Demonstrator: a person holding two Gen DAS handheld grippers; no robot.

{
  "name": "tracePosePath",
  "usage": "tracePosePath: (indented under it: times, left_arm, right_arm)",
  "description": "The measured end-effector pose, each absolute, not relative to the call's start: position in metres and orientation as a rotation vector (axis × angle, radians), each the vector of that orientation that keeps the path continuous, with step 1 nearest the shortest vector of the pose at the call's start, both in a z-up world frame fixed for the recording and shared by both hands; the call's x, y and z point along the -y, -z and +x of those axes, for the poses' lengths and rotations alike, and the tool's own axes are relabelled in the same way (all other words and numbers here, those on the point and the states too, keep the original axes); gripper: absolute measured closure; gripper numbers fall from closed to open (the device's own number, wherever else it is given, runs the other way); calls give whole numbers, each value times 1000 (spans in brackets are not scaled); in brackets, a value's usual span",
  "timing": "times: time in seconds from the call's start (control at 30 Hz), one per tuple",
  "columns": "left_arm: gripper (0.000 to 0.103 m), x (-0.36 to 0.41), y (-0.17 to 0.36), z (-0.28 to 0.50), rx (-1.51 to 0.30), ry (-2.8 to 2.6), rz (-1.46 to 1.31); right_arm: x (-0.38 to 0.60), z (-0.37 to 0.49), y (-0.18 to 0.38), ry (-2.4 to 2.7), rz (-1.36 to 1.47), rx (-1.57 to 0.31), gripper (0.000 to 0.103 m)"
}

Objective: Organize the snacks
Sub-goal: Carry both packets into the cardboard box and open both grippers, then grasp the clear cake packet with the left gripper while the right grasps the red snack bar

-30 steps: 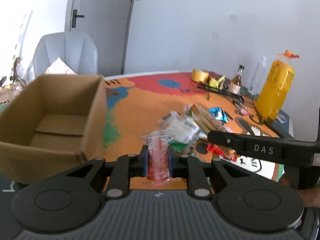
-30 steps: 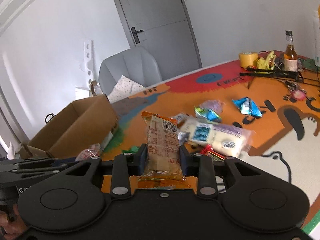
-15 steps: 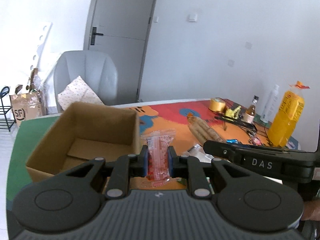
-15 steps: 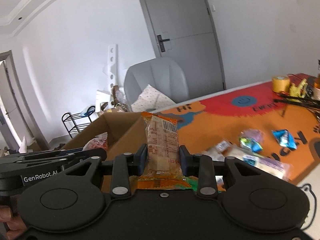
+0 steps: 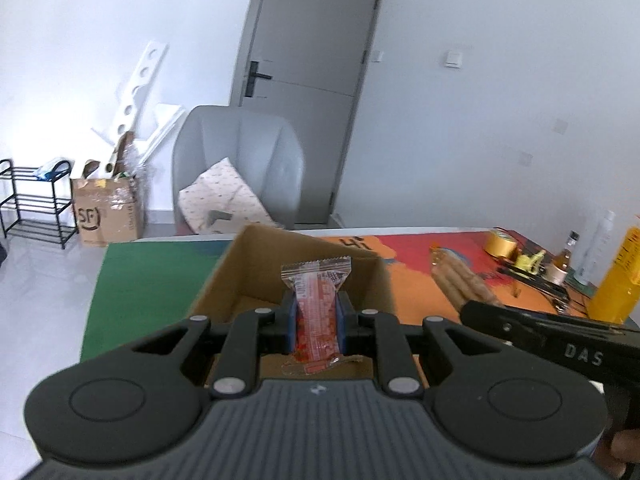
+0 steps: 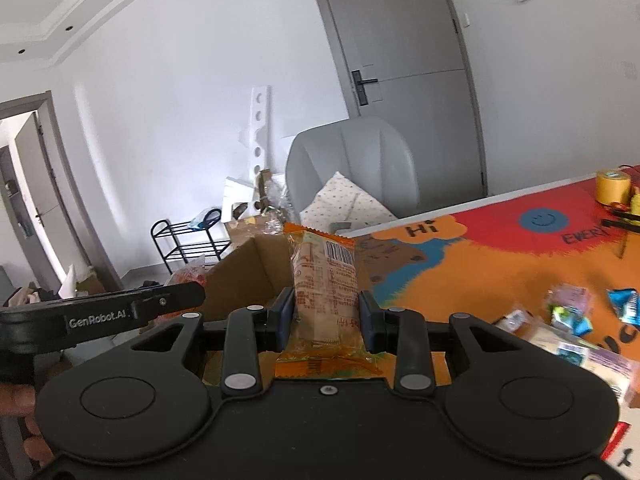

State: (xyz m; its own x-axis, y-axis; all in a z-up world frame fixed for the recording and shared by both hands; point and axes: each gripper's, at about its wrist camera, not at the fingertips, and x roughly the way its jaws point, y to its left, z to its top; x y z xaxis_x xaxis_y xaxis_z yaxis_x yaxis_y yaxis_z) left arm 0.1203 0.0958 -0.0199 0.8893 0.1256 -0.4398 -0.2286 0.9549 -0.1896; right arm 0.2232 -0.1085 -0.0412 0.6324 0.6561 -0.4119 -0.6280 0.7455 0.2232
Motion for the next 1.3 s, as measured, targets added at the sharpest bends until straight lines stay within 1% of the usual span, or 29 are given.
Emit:
tracePosePath:
  times: [0.07,0.13,0.17,0.2,0.27,0.3,0.37,0.4,0.47,0.5,0.53,0.57,0.6,0.67,0.73,0.8,0.83,0.9,0.97,1.1,1.3]
  left_arm:
    - [83,-105,22,123,-447,-198,-254]
    - [78,-110,23,124,-447,-234,-254]
    - [71,-112,23,124,-448,-252,-246]
    - [68,-112,23,124,-447,-259,-242]
    - [54,-114,24,121,-440,-255,-248]
    - [52,-114,24,119,-437,-252,-250]
    - [42,-115,23,115,-432,-259,-250]
    - [39,-116,23,113,-429,-267,-250]
    - [29,-117,22,109,-417,-277,-260]
    - [28,-117,21,107,-410,-279,-264]
    - [24,-117,20,105,-405,-282,-266]
    - [21,-118,20,104,-402,-284,-266]
    - [20,-119,19,104,-399,-285,-265]
    - [15,-118,19,103,-393,-284,-264]
    - [12,-115,19,103,-389,-277,-262]
    - [8,-110,21,104,-394,-273,-258]
    - [7,-109,21,105,-392,-270,-257]
    - [6,-103,20,104,-377,-263,-252]
    - [4,-97,19,106,-370,-263,-249]
    - [4,-86,17,109,-378,-232,-263]
    - [4,-60,18,114,-393,-190,-240]
  right_arm:
    - [102,226,42,-744,62,-503,71]
    - [96,228,43,-754,61,-510,71]
    - [93,229,44,-759,59,-512,71]
    - [90,229,44,-765,58,-514,71]
    - [84,230,45,-776,61,-521,71]
    - [80,231,45,-782,62,-524,71]
    - [73,231,45,-795,63,-528,71]
    - [70,232,45,-802,67,-532,71]
    - [65,234,45,-816,91,-539,71]
    - [63,235,45,-826,102,-541,70]
    - [62,235,45,-837,109,-537,66]
    - [61,235,45,-834,113,-530,57]
    - [61,234,45,-826,112,-528,41]
    - [63,232,44,-805,115,-519,30]
    - [68,230,44,-793,112,-520,26]
    - [75,227,42,-758,117,-517,18]
    - [80,226,42,-738,123,-513,16]
    - [90,228,43,-709,134,-509,6]
    - [101,228,44,-679,137,-509,4]
    - [124,228,47,-616,136,-504,0]
    - [161,225,52,-563,157,-508,0]
